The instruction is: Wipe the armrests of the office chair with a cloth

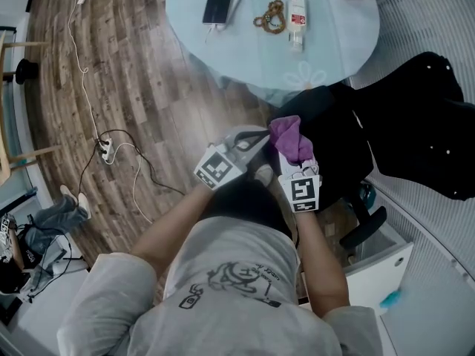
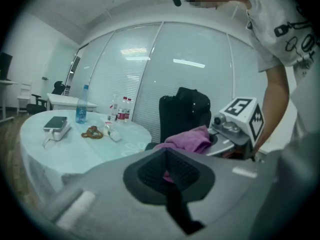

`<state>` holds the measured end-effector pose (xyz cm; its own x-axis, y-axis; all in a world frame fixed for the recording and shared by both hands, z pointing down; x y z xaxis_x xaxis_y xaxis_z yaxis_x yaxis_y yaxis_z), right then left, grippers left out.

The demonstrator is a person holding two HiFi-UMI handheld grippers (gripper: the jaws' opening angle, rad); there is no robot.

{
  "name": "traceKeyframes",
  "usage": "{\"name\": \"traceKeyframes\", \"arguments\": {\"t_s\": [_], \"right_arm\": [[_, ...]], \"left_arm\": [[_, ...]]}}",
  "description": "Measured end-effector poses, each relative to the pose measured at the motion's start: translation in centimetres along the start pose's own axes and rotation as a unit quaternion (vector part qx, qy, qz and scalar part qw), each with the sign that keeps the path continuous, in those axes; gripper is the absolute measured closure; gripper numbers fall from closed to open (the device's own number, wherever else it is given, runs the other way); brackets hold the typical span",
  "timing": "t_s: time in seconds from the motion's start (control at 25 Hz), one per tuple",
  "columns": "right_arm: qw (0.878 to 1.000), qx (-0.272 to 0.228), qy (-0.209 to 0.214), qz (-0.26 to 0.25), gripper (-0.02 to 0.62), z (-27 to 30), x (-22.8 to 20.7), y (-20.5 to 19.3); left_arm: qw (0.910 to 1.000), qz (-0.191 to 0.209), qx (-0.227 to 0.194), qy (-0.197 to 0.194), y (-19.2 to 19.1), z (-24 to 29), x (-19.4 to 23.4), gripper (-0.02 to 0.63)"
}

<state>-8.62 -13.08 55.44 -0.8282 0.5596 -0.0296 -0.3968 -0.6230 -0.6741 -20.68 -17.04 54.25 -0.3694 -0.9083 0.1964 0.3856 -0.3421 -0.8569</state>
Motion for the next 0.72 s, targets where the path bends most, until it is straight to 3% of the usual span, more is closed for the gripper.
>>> {"name": "traceKeyframes", "arguments": {"t_s": [0.28, 0.72], "right_arm": [[1.0, 0.029, 0.008, -0.01, 0.563, 3.5, 0.2, -3.2], [0.999, 0.028, 0.021, -0.021, 0.561, 3.5, -0.3, -3.3]], "left_arm": [[0.9991, -0.012, 0.039, -0.008, -3.2, 2.2, 0.3, 0.604], [0.9987, -0.002, 0.043, -0.026, -3.1, 2.1, -0.4, 0.604]]}}
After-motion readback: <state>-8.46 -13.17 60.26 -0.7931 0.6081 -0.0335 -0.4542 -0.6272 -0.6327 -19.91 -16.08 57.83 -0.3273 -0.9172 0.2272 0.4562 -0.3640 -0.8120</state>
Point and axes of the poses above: the fingertips, and each gripper's own axes: z forward along the fingers, x to its left, y out of its top, the point moved 7 cm from there along -z, backward along the fingers, and after that the axes turned 14 degrees about x, right-handed, at the moved point
